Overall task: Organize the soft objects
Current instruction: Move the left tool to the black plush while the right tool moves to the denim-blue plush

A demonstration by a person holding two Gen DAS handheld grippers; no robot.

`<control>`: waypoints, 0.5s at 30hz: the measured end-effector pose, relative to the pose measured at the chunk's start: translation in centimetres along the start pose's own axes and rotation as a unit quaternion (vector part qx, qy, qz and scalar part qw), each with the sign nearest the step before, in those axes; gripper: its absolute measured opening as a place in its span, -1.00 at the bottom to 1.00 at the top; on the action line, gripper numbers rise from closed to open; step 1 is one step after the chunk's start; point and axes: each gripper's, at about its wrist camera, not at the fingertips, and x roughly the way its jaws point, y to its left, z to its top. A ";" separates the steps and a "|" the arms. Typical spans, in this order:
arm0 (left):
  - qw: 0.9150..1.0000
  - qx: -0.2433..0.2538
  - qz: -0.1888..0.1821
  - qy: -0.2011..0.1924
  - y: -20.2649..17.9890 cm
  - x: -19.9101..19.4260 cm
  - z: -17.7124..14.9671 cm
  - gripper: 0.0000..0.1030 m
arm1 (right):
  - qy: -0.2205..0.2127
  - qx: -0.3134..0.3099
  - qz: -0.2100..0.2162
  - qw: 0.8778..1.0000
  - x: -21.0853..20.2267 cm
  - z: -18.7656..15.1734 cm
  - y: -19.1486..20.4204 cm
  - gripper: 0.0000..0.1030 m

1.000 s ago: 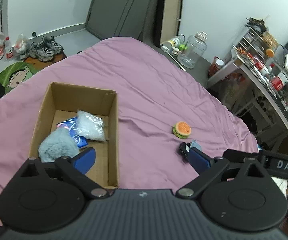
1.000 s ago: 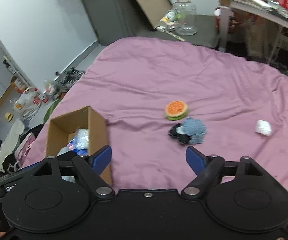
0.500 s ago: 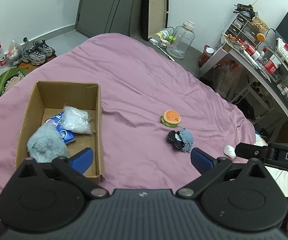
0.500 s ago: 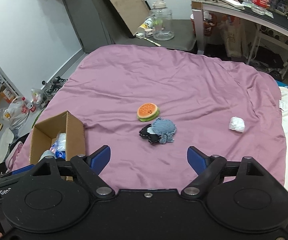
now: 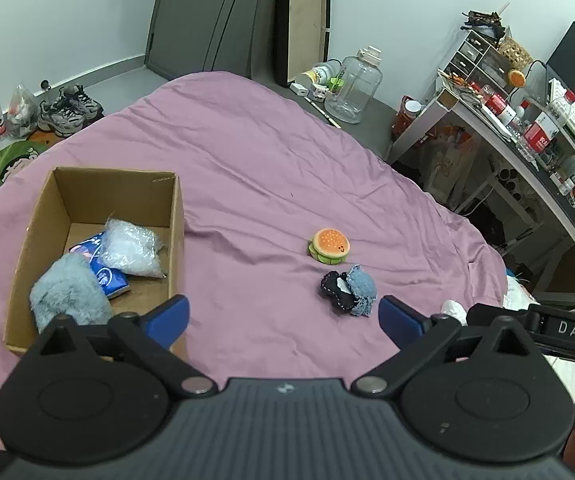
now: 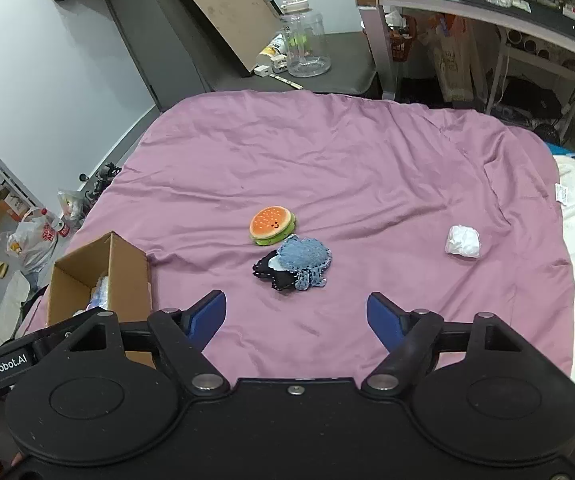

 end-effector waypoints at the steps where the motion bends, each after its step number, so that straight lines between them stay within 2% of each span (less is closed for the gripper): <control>1: 1.000 0.002 0.000 0.000 -0.2 0.2 0.0 0.94 | 0.001 0.001 0.002 1.000 0.3 0.1 -0.3 0.47; 6: 1.000 0.001 -0.001 0.000 -0.8 1.4 0.1 0.84 | 0.005 0.012 0.012 1.000 1.6 0.3 -1.6 0.36; 11: 1.000 -0.006 -0.008 0.010 -1.3 3.1 0.1 0.56 | 0.010 0.027 0.031 0.999 3.3 0.5 -3.0 0.30; 15: 1.000 -0.011 -0.009 0.021 -1.9 4.7 -0.2 0.42 | 0.020 0.042 0.051 0.998 5.0 0.7 -4.0 0.23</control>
